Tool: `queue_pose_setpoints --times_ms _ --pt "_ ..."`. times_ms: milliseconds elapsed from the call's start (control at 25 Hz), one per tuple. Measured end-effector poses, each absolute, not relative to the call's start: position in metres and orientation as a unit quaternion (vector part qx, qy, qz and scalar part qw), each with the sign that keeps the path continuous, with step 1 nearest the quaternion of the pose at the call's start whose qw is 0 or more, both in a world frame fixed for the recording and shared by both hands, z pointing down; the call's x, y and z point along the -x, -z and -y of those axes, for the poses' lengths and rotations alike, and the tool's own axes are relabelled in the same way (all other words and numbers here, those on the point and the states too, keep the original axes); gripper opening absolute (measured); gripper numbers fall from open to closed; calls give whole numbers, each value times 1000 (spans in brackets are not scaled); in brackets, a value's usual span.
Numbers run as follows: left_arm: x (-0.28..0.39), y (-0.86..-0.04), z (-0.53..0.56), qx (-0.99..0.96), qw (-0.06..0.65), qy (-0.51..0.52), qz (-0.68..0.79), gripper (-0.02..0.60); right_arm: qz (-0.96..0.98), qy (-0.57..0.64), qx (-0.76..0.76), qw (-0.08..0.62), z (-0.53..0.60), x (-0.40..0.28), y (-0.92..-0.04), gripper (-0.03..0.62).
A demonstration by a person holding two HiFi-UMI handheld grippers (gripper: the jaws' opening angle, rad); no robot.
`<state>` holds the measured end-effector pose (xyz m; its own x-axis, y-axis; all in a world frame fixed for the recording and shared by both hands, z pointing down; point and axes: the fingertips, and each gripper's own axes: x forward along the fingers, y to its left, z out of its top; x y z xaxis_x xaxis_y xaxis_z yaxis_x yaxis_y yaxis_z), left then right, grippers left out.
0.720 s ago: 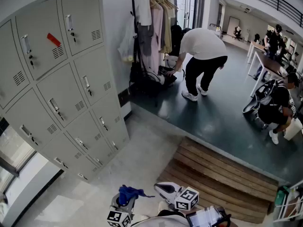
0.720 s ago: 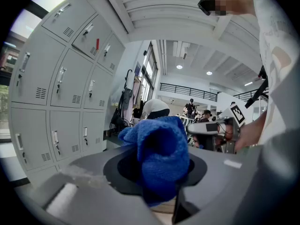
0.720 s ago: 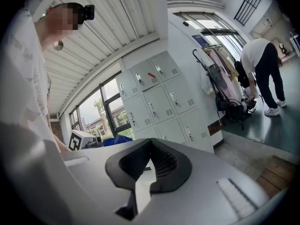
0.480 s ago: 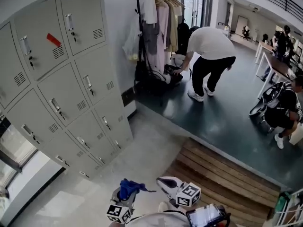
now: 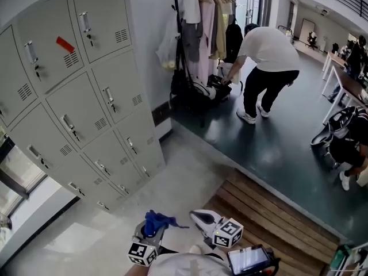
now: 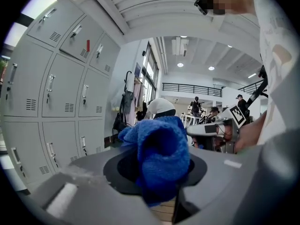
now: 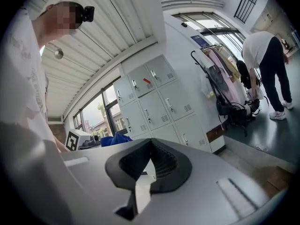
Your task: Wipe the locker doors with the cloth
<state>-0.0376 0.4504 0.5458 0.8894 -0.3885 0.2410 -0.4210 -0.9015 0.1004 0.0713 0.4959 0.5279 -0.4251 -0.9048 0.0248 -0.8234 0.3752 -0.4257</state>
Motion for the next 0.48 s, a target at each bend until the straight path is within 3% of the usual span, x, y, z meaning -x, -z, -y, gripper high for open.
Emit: queue_pose_setpoints --times_ms 480 --pt "20 -569 -391 -966 110 -105 210 144 -824 184 532 66 -434 -91 -540 3"
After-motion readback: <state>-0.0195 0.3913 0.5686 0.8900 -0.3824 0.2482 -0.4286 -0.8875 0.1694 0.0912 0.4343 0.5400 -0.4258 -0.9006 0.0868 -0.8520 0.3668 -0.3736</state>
